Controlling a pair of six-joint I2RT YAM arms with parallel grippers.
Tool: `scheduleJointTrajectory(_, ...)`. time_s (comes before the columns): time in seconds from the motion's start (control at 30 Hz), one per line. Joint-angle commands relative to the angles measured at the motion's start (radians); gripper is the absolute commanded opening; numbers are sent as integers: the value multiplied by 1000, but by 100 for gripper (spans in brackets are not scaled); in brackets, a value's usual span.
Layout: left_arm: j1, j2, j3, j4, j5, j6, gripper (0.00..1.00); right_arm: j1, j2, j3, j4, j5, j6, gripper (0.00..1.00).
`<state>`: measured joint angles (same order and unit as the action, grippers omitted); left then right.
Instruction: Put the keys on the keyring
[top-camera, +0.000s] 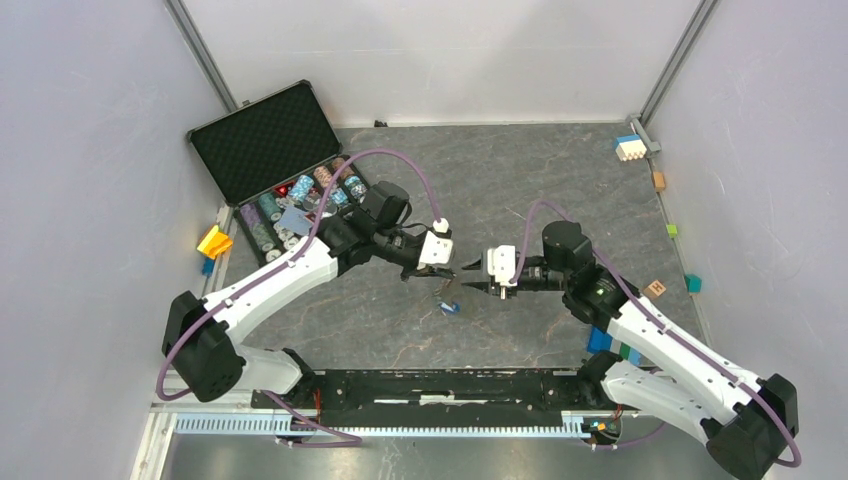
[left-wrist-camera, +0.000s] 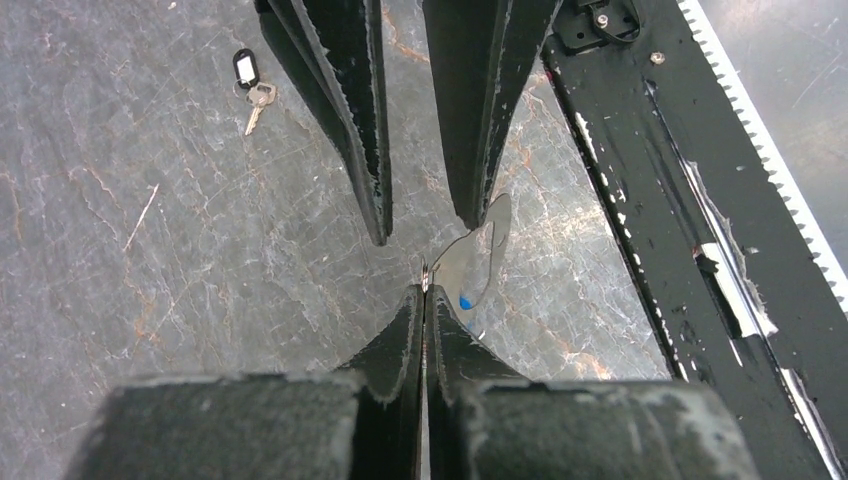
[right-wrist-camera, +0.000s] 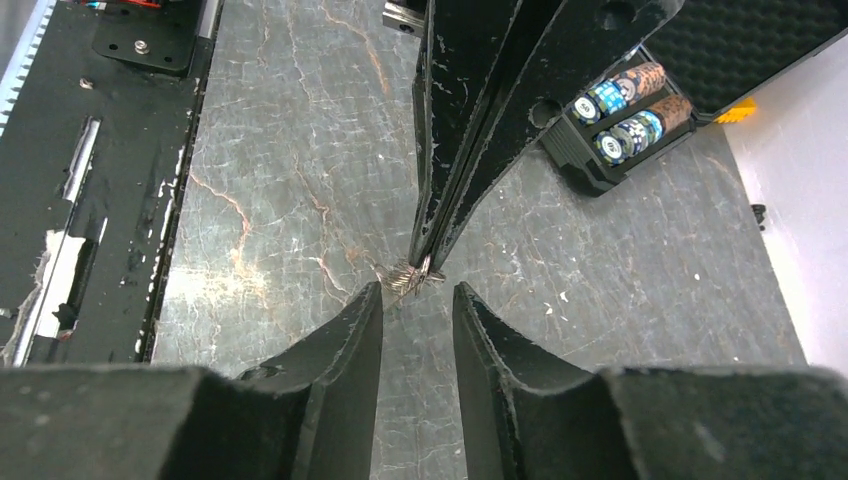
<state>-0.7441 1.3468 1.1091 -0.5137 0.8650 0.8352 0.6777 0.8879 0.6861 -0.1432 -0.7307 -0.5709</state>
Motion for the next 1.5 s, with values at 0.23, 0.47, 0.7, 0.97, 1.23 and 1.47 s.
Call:
scheduleJointTrajectory(0.23, -12, -54, -30, 157, -4, -154, 2, -11, 48, 21, 65, 6, 65, 29)
scheduleJointTrajectory(0.47, -17, -52, -35, 158, -6, -155, 2, -12, 59, 19, 81, 11, 78, 19)
scheduleJointTrajectory(0.7, -20, -49, -38, 158, -10, -150, 2, -13, 61, 12, 87, 16, 77, 1)
scheduleJointTrajectory(0.97, -20, -76, -67, 160, -38, -108, 18, -19, 26, -19, 101, 39, 53, 0)
scheduleJointTrajectory(1.23, -19, -101, -110, 194, -65, -68, 44, -35, 17, -31, 117, -3, 61, 0)
scheduleJointTrajectory(1.47, -18, -97, -179, 337, -58, -130, 45, -53, 27, -30, 136, -26, 106, 0)
